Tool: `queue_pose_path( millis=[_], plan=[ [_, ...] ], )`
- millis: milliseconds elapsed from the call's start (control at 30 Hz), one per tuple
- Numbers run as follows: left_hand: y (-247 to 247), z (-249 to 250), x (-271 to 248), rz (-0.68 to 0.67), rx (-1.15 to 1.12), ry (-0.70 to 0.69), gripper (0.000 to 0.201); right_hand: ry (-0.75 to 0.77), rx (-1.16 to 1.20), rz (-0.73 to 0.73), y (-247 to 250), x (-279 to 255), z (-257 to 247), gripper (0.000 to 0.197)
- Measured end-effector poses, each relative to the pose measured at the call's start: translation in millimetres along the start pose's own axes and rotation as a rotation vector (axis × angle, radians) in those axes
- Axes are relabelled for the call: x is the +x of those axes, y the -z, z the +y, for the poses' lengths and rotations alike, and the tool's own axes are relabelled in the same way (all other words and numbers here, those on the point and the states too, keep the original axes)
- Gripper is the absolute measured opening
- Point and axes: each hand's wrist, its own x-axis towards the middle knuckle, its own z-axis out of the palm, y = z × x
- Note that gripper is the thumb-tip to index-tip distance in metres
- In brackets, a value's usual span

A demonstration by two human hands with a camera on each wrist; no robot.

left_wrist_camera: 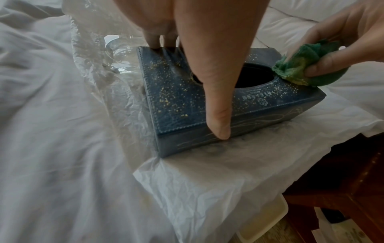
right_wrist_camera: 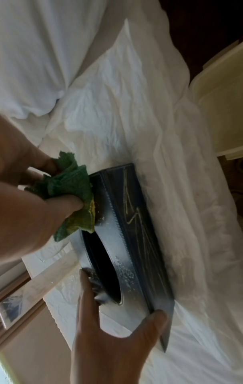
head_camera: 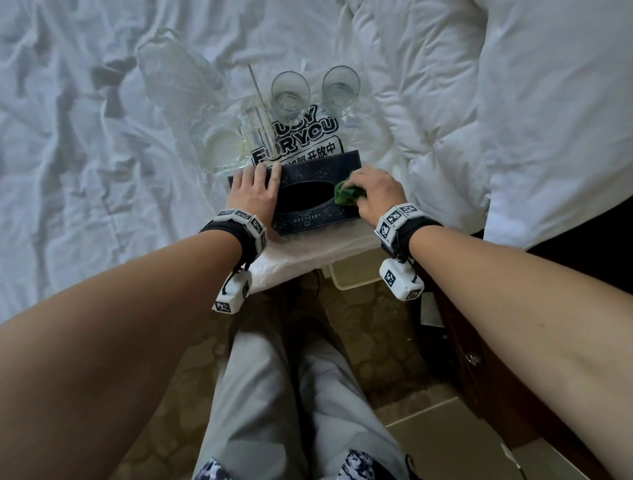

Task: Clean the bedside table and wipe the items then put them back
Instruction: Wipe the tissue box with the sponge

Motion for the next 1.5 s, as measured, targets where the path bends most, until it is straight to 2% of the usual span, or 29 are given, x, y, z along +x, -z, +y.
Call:
queue_pose_path(
  millis=[67, 200, 400, 467, 567, 633, 767, 1000, 1200, 1367, 1500],
  plan=[
    [-0.1, 0.4, -0.3, 0.007, -0.008, 0.008, 0.133, 0.013, 0.005, -0.042, 2.6, -2.4, -0.2, 0.036],
    [-0.8, 1.0, -1.3, -0.008, 0.005, 0.005, 0.144, -0.015, 0.035, -0.161, 5.0, -5.8, 1.7, 0.039],
    [-1.2, -4.0, -1.5, -0.005, -0.032, 0.006, 0.149, -0.080, 0.081, -0.332, 16.3, 0.0, -3.7, 0.033],
    [-0.4, -6.1, -2.0, -0.003, -0.048, 0.003, 0.149, -0.153, 0.153, -0.258, 21.3, 5.8, -6.0, 0.029],
    [-0.4, -6.9, -3.0, 0.007, -0.048, 0.008, 0.147, -0.334, 0.335, 0.002, 26.8, 18.0, -6.4, 0.029],
    [-1.0, -6.7, -4.1, 0.015, -0.056, 0.009, 0.147, -0.416, 0.319, 0.117, 29.1, 22.2, -5.8, 0.029],
    [-0.2, -6.5, -5.4, 0.017, -0.068, 0.018, 0.148, -0.393, 0.233, 0.028, 23.3, 14.8, -2.1, 0.035],
    [2.1, -7.7, -4.1, 0.007, -0.061, 0.005, 0.149, -0.342, 0.087, 0.036, 14.8, -0.3, -10.1, 0.035],
    [4.4, -8.2, -4.7, -0.003, -0.044, 0.007, 0.149, -0.394, 0.062, -0.001, 8.4, -9.5, -28.1, 0.033],
    [3.0, -9.1, -6.2, -0.006, -0.058, -0.001, 0.147, -0.497, 0.076, 0.088, -13.4, -19.3, -50.7, 0.028],
    [4.0, -9.8, -6.9, -0.006, -0.056, -0.012, 0.146, -0.511, 0.068, 0.104, -27.8, -23.0, -67.6, 0.029]
  ],
)
